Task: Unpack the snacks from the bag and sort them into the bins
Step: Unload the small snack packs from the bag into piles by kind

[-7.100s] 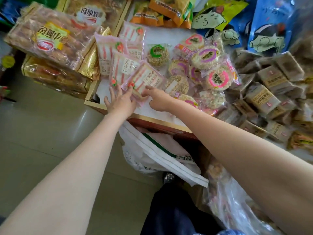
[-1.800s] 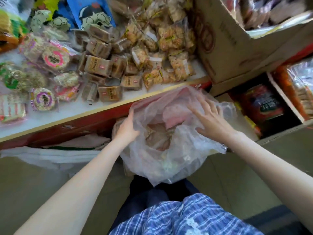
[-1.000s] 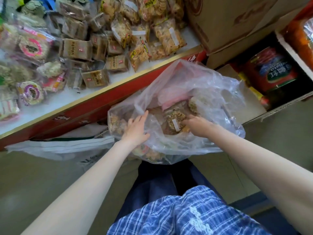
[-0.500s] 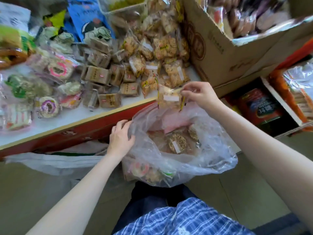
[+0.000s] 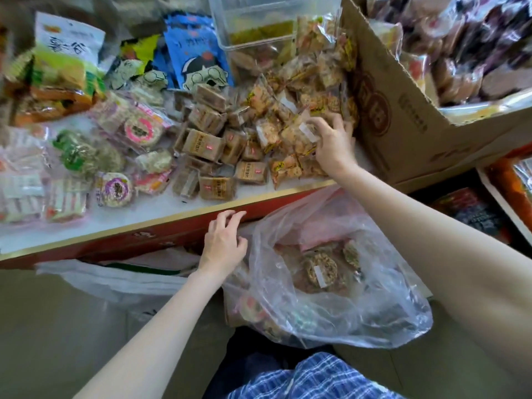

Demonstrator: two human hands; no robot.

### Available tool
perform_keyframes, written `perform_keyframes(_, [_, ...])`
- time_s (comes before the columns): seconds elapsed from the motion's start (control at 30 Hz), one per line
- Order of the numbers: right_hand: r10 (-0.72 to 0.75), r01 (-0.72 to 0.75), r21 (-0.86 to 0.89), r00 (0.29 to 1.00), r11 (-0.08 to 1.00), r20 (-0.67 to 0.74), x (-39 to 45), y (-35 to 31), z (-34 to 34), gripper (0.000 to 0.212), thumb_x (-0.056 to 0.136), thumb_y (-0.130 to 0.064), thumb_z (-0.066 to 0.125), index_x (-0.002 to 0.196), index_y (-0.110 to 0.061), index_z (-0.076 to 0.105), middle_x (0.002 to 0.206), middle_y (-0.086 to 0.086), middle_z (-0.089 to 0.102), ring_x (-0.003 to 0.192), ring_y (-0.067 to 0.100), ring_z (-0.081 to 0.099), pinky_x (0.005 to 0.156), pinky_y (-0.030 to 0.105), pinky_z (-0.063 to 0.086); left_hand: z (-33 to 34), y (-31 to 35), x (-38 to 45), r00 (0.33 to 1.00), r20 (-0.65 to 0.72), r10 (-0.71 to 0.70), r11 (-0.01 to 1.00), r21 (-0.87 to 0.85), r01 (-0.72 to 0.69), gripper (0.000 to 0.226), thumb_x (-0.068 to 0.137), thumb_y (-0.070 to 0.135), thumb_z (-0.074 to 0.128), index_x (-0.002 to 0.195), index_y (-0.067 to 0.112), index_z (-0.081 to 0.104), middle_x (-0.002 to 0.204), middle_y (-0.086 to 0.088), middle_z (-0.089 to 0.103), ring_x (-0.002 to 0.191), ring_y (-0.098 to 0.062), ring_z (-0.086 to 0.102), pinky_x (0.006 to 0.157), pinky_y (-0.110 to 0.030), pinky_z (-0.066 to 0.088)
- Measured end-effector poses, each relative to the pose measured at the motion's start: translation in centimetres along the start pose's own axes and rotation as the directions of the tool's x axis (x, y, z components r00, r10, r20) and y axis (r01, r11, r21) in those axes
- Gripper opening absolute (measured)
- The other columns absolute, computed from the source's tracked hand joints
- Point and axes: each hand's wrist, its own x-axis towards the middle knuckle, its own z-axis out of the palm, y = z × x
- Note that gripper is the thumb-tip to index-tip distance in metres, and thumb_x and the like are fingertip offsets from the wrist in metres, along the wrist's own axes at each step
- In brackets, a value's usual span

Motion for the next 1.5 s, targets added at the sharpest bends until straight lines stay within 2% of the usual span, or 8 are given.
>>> perform_keyframes(0.17, [-0.132, 0.231, -0.224, 0.914, 0.947, 0.384, -0.1, 1.4, 0.4, 0.056, 0.084, 0.007, 0.046, 0.136, -0.015, 0.049, 0.158, 0.0, 0.012, 0.143, 0.028, 0.01, 0.114, 0.041, 0.018, 0.5, -0.5, 0.0, 0.997, 0.067, 0.035, 0.997, 0.064, -0.039, 0.055, 0.09, 0.012, 0.049, 0.143, 0.019, 0.037, 0.144, -0.006, 0.032, 0.128, -0.025, 0.032, 0.103, -0.035, 0.031])
perform_keyframes(0.33, [-0.185, 0.183, 0.056, 0.982, 0.982, 0.034, -6.0, 3.2, -1.5, 0.031, 0.084, 0.007, 0.048, 0.11, -0.001, 0.065, 0.126, 0.019, 0.052, 0.115, 0.034, 0.047, 0.094, 0.034, 0.037, 1.4, -0.6, 0.0, 0.986, 0.156, 0.062, 0.996, 0.047, -0.071, 0.055, 0.091, 0.016, 0.049, 0.143, 0.026, 0.035, 0.149, -0.006, 0.026, 0.131, -0.029, 0.029, 0.108, -0.039, 0.028])
perform_keyframes(0.4, [-0.11, 0.092, 0.154, 0.987, 0.984, 0.113, -10.8, 4.9, -1.0, 0.026, 0.084, 0.006, 0.051, 0.103, -0.002, 0.066, 0.11, 0.013, 0.062, 0.098, 0.025, 0.056, 0.081, 0.026, 0.039, 2.2, -0.2, -0.2, 0.963, 0.259, 0.068, 0.989, 0.109, -0.099, 0.056, 0.092, 0.023, 0.048, 0.144, 0.034, 0.03, 0.153, -0.006, 0.016, 0.135, -0.033, 0.024, 0.112, -0.046, 0.023])
perform_keyframes(0.53, [0.033, 0.019, -0.074, 0.762, 0.997, 0.647, -16.8, 9.4, 4.9, 0.041, 0.085, -0.004, 0.055, 0.126, -0.006, 0.056, 0.128, 0.012, 0.057, 0.114, 0.027, 0.055, 0.091, 0.026, 0.039, 3.6, 1.0, -0.6, 0.905, 0.424, 0.037, 0.963, 0.227, -0.145, 0.059, 0.095, 0.025, 0.043, 0.147, 0.038, 0.019, 0.157, -0.007, 0.0, 0.141, -0.035, 0.008, 0.113, -0.047, 0.011])
perform_keyframes(0.7, [0.167, 0.084, -0.285, 0.644, 0.955, 0.747, -17.6, 11.1, 10.3, 0.082, 0.087, -0.017, 0.06, 0.15, -0.026, 0.009, 0.154, 0.004, 0.011, 0.142, 0.032, 0.013, 0.11, 0.045, 0.025, 3.5, -0.3, -1.2, 0.906, 0.424, 0.013, 0.972, 0.206, -0.11, 0.061, 0.094, 0.02, 0.044, 0.147, 0.035, 0.019, 0.157, -0.007, 0.001, 0.142, -0.035, 0.004, 0.114, -0.048, 0.013])
perform_keyframes(0.9, [0.173, 0.157, -0.374, 0.684, 0.914, 0.709, -18.0, 10.1, 11.3, 0.064, 0.083, -0.011, 0.062, 0.14, -0.019, 0.034, 0.145, 0.014, 0.023, 0.124, 0.038, 0.039, 0.099, 0.043, 0.039, 2.9, -2.8, -1.2, 0.879, 0.474, -0.061, 0.963, 0.26, -0.073, 0.061, 0.094, 0.021, 0.043, 0.148, 0.033, 0.018, 0.157, -0.006, 0.001, 0.142, -0.035, 0.003, 0.11, -0.046, 0.024])
perform_keyframes(1.2, [-0.089, 0.048, 0.104, 0.891, 0.993, 0.445, -12.8, 1.5, 1.3, 0.042, 0.077, -0.023, 0.076, 0.113, -0.008, 0.06, 0.096, -0.001, 0.052, 0.087, 0.017, 0.052, 0.067, 0.02, 0.03, 0.9, -5.0, -0.3, 0.956, 0.293, 0.017, 0.996, -0.091, 0.011, 0.047, 0.093, 0.013, 0.046, 0.14, 0.023, 0.041, 0.137, -0.003, 0.041, 0.12, -0.022, 0.048, 0.09, -0.027, 0.04])
perform_keyframes(1.5, [-0.213, 0.102, 0.265, 0.876, 0.959, 0.433, -6.5, -17.3, 9.3, 0.054, 0.085, -0.031, 0.068, 0.129, -0.009, 0.047, 0.125, 0.008, 0.057, 0.114, 0.023, 0.053, 0.082, 0.024, 0.039, -7.3, -16.0, -2.0, 0.964, -0.052, -0.261, 0.955, -0.158, 0.25, 0.042, 0.093, 0.006, 0.047, 0.135, 0.011, 0.047, 0.132, -0.009, 0.049, 0.115, -0.025, 0.051, 0.085, -0.025, 0.038])
